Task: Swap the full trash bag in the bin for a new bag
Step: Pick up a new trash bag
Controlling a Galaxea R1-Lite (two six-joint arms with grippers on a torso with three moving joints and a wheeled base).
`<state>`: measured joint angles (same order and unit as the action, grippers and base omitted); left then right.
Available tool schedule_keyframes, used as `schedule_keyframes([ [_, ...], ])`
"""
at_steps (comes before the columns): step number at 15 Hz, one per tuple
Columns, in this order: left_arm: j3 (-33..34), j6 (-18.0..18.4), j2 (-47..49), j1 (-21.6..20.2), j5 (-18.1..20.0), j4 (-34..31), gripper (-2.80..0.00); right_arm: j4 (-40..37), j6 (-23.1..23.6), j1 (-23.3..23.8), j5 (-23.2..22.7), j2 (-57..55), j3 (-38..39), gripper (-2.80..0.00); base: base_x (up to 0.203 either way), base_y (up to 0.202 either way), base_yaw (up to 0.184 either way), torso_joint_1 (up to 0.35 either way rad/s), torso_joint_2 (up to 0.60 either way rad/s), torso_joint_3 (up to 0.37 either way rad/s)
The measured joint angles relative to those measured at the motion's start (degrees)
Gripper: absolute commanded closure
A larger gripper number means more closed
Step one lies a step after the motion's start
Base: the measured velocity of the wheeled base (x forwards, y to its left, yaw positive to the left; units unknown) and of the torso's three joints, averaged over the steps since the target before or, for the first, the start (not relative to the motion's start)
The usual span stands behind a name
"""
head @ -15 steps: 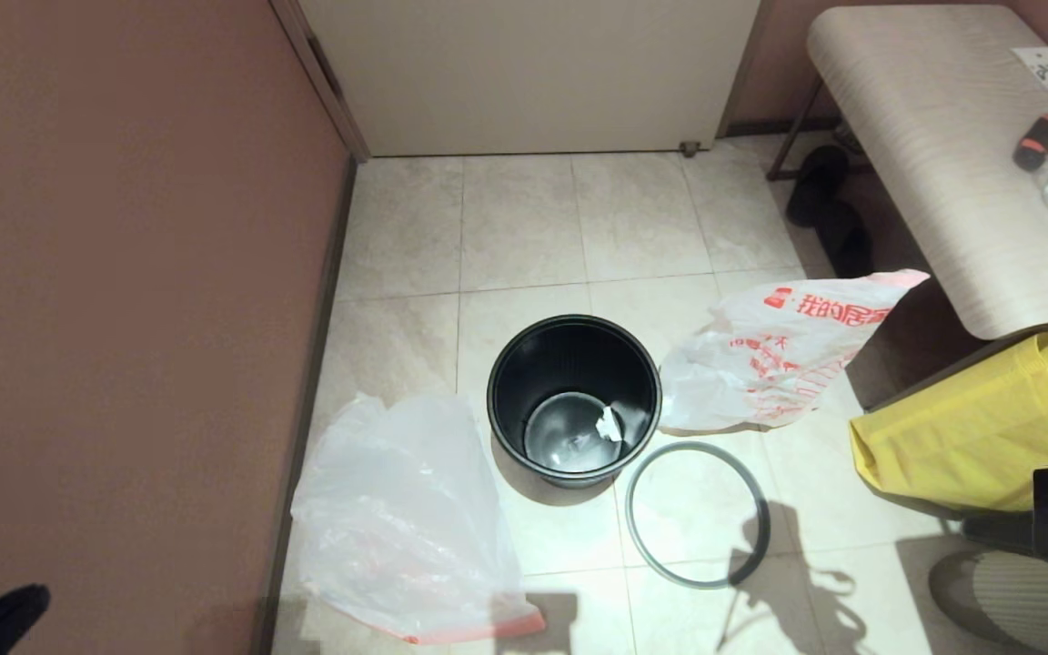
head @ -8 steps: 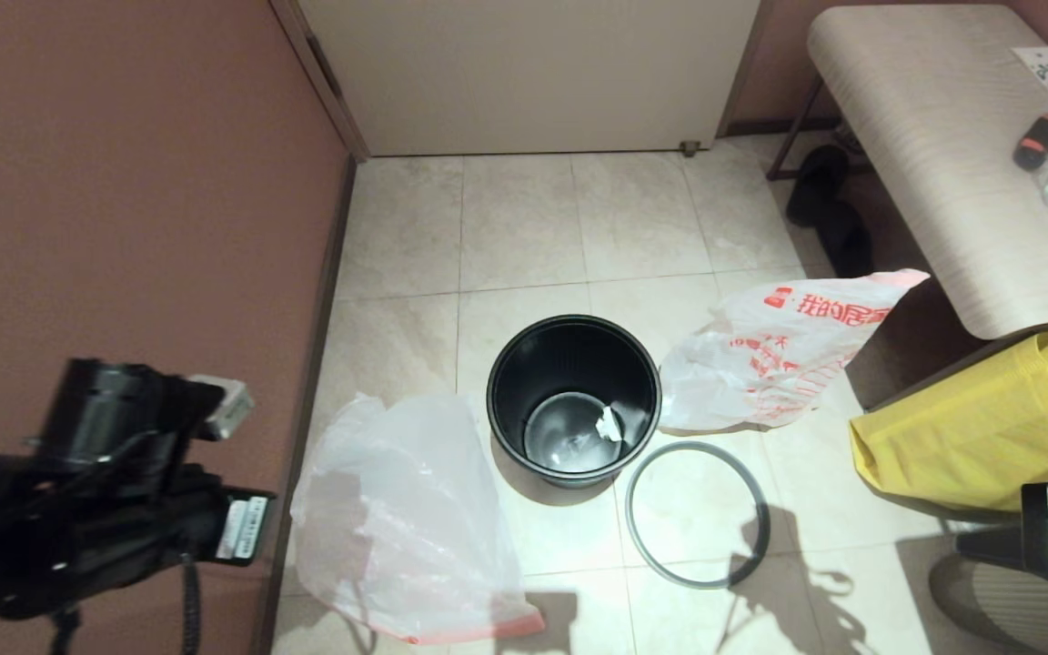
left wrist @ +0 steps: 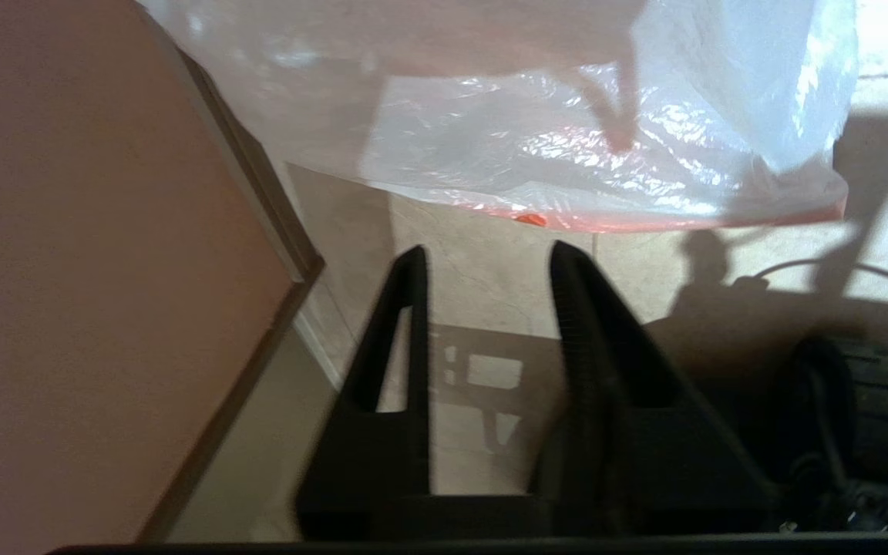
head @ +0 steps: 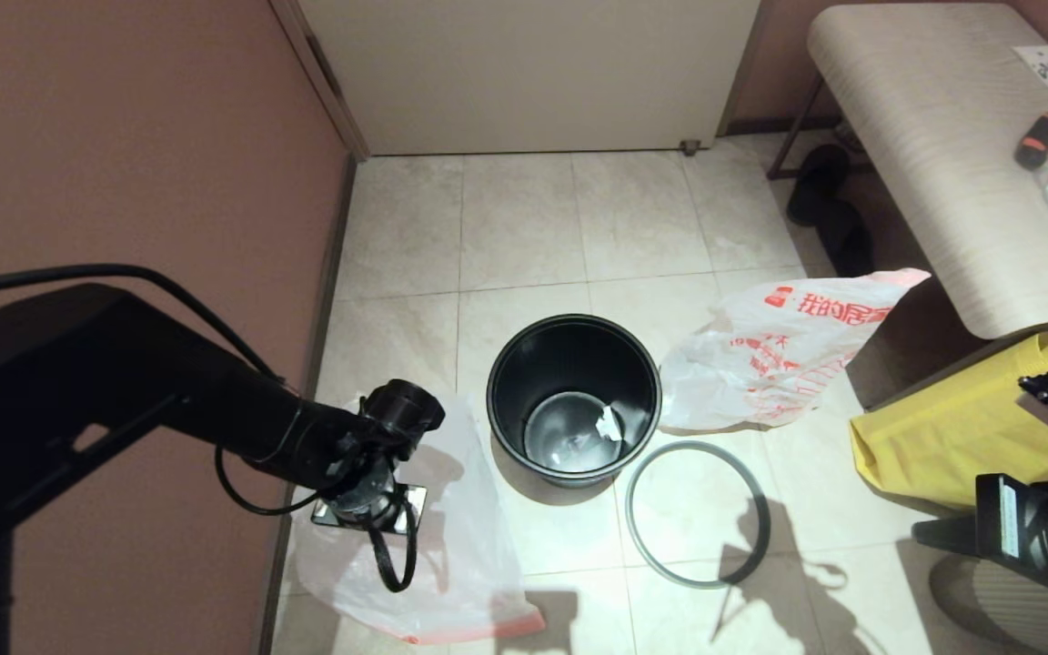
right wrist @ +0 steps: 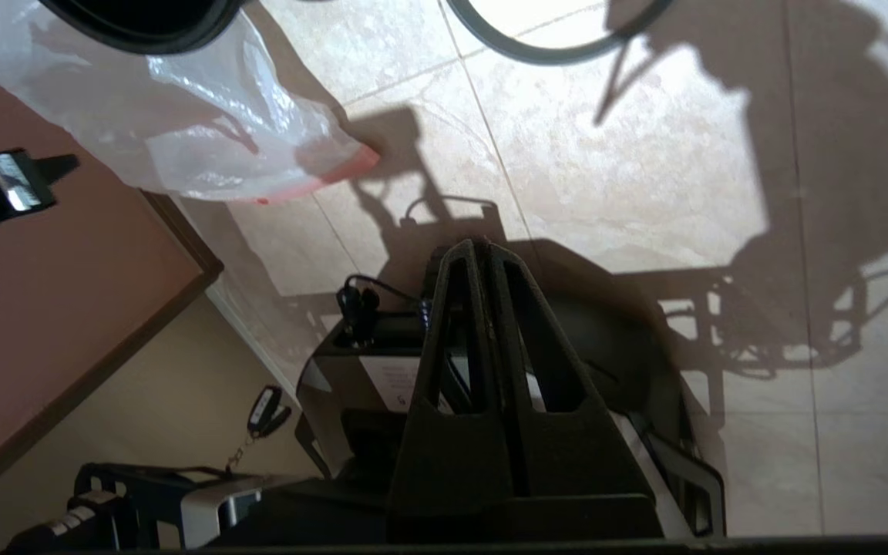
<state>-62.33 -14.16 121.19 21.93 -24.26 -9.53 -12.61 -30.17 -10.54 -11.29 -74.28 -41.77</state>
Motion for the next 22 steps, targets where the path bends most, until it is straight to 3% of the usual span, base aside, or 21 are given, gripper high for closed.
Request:
schedule_keyframes([
  [3,-10.89,-6.25,7.25,-0.16,0.17,-7.03,-2.80,4.65,0.00,0.05,-0.83,-3.08,1.31,0.00,0.000,0.000,0.000,0.000,0.00,0.000],
  [8,-31.03,-24.69,18.81,-0.94,-0.10,-22.00,-2.80,8.38,0.18,0.74,-2.56,-6.58,2.41,0.00,0.000,0.000,0.000,0.000,0.00,0.000],
  [10,-38.86,-31.40,23.93,-1.98,-1.49,-26.87,-2.80,10.51,0.27,0.82,-3.26,-7.85,2.87,0.00,0.000,0.000,0.000,0.000,0.00,0.000],
  [12,-46.30,-35.79,29.10,-4.30,-5.22,-29.71,-2.80,11.35,0.29,0.82,-4.64,-8.81,3.13,0.00,0.000,0.000,0.000,0.000,0.00,0.000],
  [16,-49.47,-37.71,33.34,-5.82,-7.92,-19.12,-2.80,11.40,2.00,0.82,-6.24,-9.37,3.30,0.00,0.000,0.000,0.000,0.000,0.00,0.000],
  [22,-43.77,-39.39,26.00,-3.57,-0.16,-15.11,-2.80,12.20,2.10,0.73,-6.35,-10.17,4.41,0.00,0.000,0.000,0.000,0.000,0.00,0.000],
])
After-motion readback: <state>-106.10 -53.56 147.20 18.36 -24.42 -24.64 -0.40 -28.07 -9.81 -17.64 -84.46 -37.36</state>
